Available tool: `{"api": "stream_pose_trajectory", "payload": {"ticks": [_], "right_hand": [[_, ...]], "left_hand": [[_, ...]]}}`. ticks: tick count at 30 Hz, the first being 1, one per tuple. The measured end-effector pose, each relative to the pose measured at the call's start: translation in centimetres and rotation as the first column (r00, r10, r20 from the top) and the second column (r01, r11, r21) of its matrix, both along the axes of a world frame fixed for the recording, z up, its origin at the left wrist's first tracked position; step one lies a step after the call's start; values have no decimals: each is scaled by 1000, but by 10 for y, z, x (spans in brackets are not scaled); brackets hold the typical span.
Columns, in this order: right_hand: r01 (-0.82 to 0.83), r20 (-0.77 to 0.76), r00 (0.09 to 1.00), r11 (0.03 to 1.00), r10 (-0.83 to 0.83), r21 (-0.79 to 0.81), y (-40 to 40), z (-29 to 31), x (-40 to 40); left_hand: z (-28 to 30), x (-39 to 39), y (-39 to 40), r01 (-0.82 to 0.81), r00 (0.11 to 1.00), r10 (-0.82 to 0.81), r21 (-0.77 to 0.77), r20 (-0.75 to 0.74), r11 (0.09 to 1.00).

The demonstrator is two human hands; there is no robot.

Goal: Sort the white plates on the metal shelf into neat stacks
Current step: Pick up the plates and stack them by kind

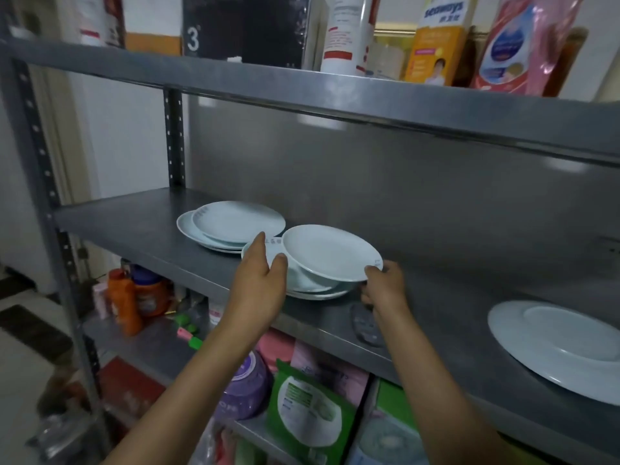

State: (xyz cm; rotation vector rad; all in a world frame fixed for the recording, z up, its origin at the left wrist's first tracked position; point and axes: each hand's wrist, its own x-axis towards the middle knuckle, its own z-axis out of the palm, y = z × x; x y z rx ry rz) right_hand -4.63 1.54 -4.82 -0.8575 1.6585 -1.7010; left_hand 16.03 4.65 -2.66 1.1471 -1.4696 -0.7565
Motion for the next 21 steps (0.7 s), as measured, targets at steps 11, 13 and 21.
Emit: {"api": "stream_pose_trajectory", "payload": {"ticks": [11, 13, 21], "right_hand": [[28, -185, 983, 998, -17, 53, -26, -17, -1], [12, -234, 972, 998, 3, 62, -27, -19, -1], [-17, -368, 928, 995, 53, 101, 0, -12, -14]], "left_hand": [[-8, -6, -1, 14, 971, 31, -187, 238, 982], [-9, -11, -1, 29, 968, 23, -200, 252, 979], [-12, -43, 2, 108, 945, 6, -329, 327, 938]]}}
